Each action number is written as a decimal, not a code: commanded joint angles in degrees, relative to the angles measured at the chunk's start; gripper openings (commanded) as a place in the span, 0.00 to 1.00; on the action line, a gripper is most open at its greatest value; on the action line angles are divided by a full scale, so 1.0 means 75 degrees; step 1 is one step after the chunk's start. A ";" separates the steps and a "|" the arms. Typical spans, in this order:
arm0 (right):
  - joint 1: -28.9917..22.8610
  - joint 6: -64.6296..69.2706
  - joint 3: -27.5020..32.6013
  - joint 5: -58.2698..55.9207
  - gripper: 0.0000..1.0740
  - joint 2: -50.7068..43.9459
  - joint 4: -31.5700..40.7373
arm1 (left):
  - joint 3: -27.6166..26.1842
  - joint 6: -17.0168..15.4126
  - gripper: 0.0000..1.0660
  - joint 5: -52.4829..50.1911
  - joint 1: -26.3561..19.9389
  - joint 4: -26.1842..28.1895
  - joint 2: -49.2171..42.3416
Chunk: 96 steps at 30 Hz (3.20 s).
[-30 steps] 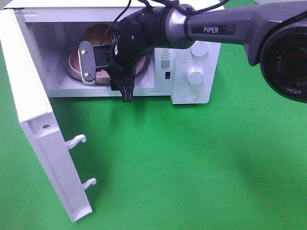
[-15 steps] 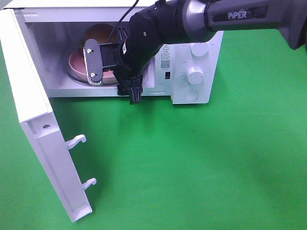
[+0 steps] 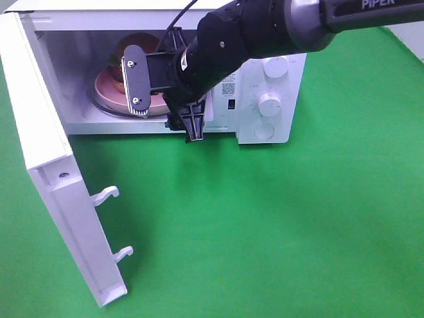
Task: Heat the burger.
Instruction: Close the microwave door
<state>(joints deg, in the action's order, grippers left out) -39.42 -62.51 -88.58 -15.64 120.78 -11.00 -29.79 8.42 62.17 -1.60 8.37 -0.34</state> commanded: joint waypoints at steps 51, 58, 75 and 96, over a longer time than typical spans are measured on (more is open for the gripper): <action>-0.0008 0.7341 0.5371 -0.1322 0.71 -0.4691 -0.0053 | 0.0023 -0.0015 0.94 -0.0092 0.0000 0.0008 -0.0115; -0.0008 0.8136 0.5371 -0.2934 0.71 -0.5317 -0.0053 | 0.0023 -0.0015 0.94 -0.0092 0.0000 0.0008 -0.0115; -0.0008 0.8434 0.5615 -0.5569 0.71 -0.6837 0.0306 | 0.0023 -0.0015 0.94 -0.0092 0.0000 0.0008 -0.0115; 0.0756 0.9198 0.7586 -0.5393 0.71 -0.9817 0.0527 | 0.0023 -0.0015 0.94 -0.0092 0.0000 0.0008 -0.0115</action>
<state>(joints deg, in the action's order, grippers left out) -34.26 5.44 -32.20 -56.21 47.61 -7.62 -29.79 8.42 62.17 -1.60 8.37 -0.34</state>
